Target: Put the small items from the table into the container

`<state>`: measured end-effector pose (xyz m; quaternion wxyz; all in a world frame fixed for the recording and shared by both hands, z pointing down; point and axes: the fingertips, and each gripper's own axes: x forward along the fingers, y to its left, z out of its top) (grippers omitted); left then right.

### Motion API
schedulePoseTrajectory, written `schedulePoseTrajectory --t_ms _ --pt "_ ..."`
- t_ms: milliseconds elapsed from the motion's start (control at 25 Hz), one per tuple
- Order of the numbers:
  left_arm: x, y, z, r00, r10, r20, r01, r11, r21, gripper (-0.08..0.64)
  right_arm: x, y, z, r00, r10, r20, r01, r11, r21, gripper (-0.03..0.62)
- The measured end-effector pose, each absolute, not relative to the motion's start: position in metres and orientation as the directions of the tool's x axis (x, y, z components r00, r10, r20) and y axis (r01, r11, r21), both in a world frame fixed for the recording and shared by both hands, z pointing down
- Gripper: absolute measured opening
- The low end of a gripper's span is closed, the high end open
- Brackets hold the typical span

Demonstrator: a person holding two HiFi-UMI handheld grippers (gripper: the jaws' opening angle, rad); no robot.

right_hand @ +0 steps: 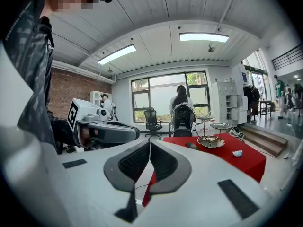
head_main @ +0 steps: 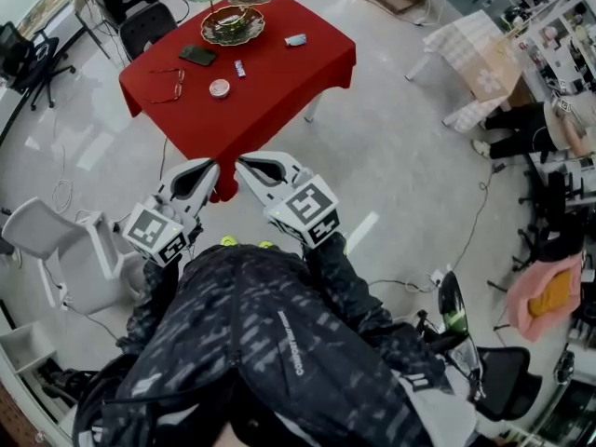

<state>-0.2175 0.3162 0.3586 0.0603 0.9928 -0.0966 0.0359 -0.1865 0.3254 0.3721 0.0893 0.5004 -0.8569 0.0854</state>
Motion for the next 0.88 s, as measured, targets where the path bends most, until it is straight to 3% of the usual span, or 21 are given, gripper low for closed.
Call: schedulePoseTrajectory --t_ms 880 --pt "-0.202 0.333 0.377 0.969 -0.222 0.11 -0.234 -0.965 0.119 0.021 -0.169 0.347 0.4 -0.509 -0.805 0.305 -0.853 0.519 -0.052 0.017"
